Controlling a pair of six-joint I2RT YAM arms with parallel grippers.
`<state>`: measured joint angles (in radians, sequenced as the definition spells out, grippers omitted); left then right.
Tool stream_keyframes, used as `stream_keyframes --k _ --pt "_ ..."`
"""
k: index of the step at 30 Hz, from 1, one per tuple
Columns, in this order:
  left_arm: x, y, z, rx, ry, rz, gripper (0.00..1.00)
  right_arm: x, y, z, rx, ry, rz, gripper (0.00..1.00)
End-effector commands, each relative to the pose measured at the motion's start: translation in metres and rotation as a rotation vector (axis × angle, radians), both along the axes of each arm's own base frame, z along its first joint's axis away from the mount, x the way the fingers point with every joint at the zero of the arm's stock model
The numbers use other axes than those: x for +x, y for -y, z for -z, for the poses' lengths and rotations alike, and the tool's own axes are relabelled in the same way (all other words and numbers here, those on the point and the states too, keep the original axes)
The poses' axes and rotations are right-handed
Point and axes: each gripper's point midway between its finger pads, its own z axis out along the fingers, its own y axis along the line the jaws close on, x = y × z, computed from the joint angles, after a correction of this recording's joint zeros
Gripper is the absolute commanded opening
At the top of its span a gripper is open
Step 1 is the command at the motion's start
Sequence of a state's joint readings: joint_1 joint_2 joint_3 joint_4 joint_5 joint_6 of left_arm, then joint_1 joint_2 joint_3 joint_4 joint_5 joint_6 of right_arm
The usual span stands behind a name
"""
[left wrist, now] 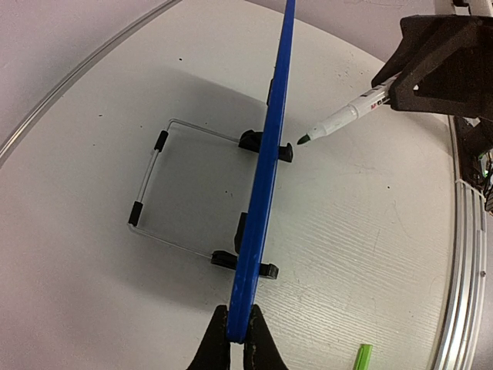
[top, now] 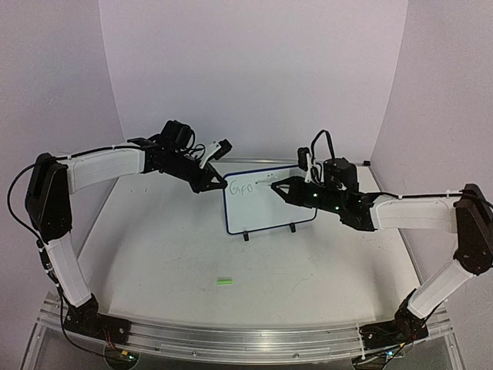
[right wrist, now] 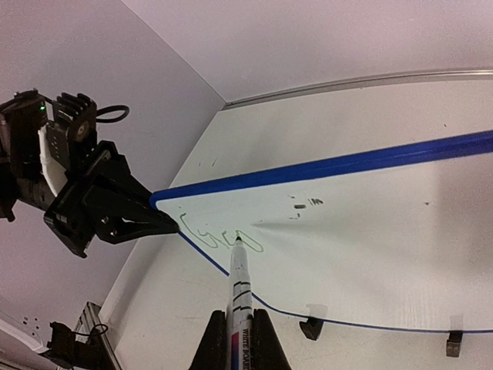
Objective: Write a sentence on the whiteboard
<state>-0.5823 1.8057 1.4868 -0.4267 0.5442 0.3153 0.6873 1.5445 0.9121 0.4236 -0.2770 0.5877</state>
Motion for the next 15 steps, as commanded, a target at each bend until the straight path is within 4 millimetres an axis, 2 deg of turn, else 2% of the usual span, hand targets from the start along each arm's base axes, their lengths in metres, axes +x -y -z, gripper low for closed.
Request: stream_keyframes --k 1,15 --pt "0.0113 -0.0086 0.0079 0.069 0.037 -0.037 0.0 0.0088 0.0049 -0.0023 0.001 0.019 0.032 0.0" --pt "0.0115 -0.0089 0.0071 0.068 0.04 -0.037 0.0 0.0175 0.0021 -0.0053 0.017 0.023 0.03 0.0"
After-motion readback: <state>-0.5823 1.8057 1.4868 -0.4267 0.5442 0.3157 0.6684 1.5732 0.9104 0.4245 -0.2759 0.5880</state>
